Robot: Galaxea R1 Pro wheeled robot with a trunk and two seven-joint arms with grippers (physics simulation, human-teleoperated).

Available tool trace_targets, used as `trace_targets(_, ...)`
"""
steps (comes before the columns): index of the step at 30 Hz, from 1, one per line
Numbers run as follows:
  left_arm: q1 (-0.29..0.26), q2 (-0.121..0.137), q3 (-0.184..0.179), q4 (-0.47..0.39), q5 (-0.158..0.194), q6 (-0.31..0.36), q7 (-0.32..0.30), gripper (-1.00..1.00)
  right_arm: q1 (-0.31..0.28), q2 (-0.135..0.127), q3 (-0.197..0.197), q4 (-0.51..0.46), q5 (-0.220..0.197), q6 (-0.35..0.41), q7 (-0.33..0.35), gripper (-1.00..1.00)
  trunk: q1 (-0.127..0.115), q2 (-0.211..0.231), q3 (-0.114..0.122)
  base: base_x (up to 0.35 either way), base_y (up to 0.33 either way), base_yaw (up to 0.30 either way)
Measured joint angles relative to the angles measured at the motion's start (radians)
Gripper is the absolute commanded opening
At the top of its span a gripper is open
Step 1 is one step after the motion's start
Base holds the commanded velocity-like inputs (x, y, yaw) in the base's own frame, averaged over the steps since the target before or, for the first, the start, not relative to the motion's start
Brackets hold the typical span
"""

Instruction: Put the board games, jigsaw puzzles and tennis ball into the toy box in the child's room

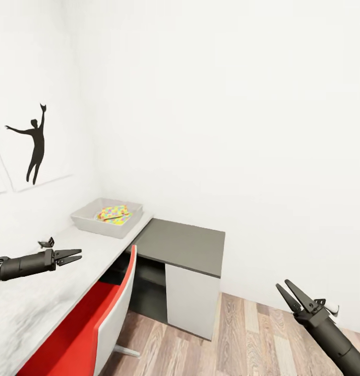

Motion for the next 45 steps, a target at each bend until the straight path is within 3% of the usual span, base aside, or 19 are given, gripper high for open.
trace_targets(25,0.0,-0.012,-0.002,0.0,0.0,-0.001,0.0,1.0,-0.006,-0.002,-0.005,0.036,0.004,-0.001,-0.002,1.0,0.0,0.0,0.024,0.0,0.0,-0.255)
trace_targets(32,0.0,-0.014,-0.058,0.0,0.0,0.0,0.0,1.0,-0.007,-0.002,-0.005,0.036,0.005,-0.003,-0.004,1.0,0.0,0.0,0.031,0.0,0.0,-0.254)
trace_targets(36,0.0,-0.024,-0.07,0.0,-0.001,0.0,0.0,1.0,-0.008,-0.002,-0.004,0.036,0.007,-0.004,-0.008,1.0,0.0,0.0,0.035,0.0,0.0,-0.254)
trace_targets(38,0.0,-0.051,-0.073,0.0,-0.003,0.0,0.0,1.0,-0.008,-0.001,-0.003,0.034,0.01,-0.009,-0.029,1.0,0.0,0.0,0.037,0.0,0.0,-0.251)
trace_targets(40,-0.001,-0.094,-0.076,0.001,-0.009,0.003,0.0,1.0,-0.009,0.002,0.001,0.033,0.023,-0.012,-0.124,1.0,0.0,0.0,0.039,0.0,0.0,-0.182)
trace_targets(41,-0.001,-0.103,-0.078,0.001,-0.011,0.003,0.0,1.0,-0.009,0.002,0.002,0.032,0.027,-0.012,-0.15,1.0,0.0,0.0,0.04,0.0,0.0,-0.104)
trace_targets(45,-0.001,-0.16,-0.111,0.004,-0.07,0.004,0.033,1.0,-0.029,0.007,0.009,0.036,0.037,-0.014,-0.337,1.0,0.0,0.0,0.041,0.0,0.0,-0.041)
